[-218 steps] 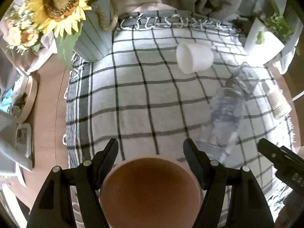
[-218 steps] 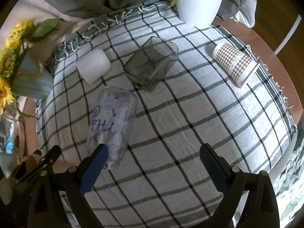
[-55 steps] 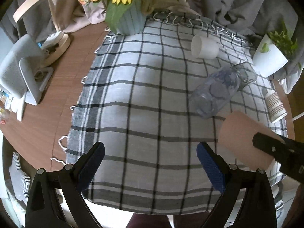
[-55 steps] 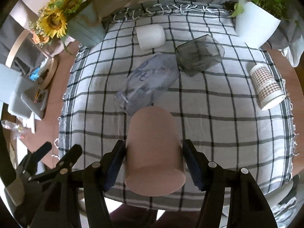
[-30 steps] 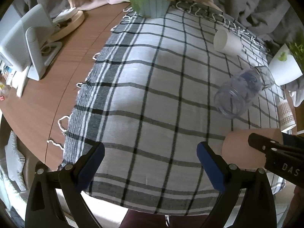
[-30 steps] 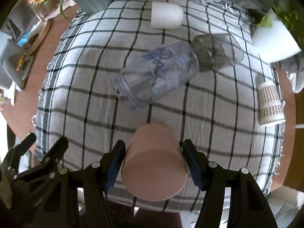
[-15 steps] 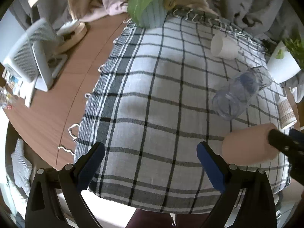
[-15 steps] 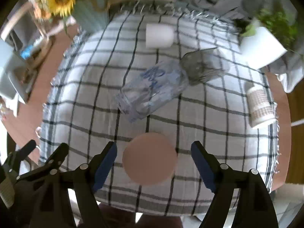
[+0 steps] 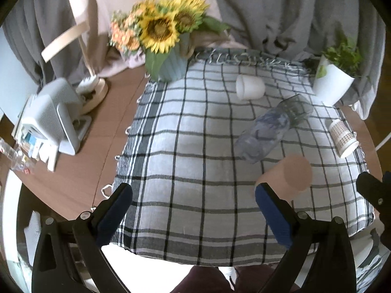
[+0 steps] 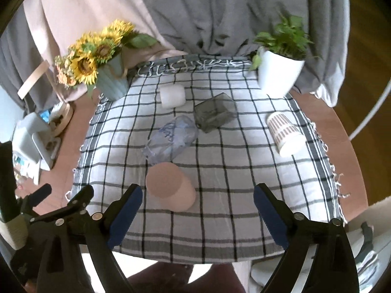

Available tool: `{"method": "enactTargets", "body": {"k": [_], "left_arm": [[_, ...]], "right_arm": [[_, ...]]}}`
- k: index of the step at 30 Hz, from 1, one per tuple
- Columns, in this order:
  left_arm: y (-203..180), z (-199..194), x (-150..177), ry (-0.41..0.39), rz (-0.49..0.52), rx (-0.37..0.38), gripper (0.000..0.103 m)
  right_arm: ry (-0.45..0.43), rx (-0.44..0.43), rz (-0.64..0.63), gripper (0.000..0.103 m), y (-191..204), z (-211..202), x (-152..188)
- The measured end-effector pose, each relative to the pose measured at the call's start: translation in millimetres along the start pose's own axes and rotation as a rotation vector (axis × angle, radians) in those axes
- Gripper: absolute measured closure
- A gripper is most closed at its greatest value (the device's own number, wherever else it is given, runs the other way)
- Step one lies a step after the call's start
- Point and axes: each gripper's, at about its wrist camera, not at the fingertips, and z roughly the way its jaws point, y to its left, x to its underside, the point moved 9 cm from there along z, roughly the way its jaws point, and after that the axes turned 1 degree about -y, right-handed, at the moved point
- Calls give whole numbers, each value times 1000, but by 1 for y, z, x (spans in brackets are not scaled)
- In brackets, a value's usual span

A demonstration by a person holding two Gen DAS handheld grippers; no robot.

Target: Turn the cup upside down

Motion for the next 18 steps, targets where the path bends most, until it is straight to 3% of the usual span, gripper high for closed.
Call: {"method": "enactTargets", "body": {"k": [6,18], "left_arm": [[-14,-18,-2,-62,50,-4,0],[-17,-32,-12,-116,18,-24,0]], "right_arm": [[-27,3,33,10,-15,-12,12],[-91,-5,28,6,-26,-29,11]]}}
